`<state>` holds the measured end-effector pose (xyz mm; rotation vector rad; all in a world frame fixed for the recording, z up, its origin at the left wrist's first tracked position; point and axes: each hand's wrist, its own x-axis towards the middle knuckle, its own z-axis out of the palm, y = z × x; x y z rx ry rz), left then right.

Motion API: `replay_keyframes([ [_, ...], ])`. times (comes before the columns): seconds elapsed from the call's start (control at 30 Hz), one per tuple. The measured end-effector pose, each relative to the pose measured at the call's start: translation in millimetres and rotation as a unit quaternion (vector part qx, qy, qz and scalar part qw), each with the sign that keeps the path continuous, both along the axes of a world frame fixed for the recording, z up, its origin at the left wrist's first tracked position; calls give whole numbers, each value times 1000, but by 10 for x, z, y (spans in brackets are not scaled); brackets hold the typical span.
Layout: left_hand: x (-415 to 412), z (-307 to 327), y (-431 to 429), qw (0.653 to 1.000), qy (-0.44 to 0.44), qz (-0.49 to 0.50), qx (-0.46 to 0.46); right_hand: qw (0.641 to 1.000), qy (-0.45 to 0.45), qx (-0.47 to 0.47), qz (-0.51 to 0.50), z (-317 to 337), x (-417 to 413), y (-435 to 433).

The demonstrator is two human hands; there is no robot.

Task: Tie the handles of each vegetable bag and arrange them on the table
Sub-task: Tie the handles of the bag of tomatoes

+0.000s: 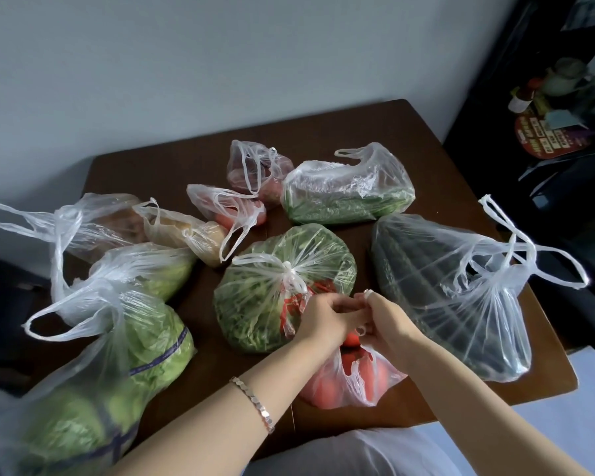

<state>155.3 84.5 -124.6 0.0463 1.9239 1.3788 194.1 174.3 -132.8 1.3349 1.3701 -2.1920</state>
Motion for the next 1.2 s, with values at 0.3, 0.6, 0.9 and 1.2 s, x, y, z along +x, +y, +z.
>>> replay_keyframes([
  [0.3, -92, -2, 67, 980, -122, 154, 6, 991, 127, 29, -12, 60, 146, 126],
  [0.6, -135, -71, 19, 992, 1, 122, -27, 958, 152, 233, 66, 118, 172, -172],
  [0.9, 33, -76, -216, 983, 136, -119, 31, 956, 45, 286, -50, -164, 131, 53],
  [1.2, -112, -232, -288, 966, 248, -54, -43, 892, 135, 367, 228, -165, 233, 96],
])
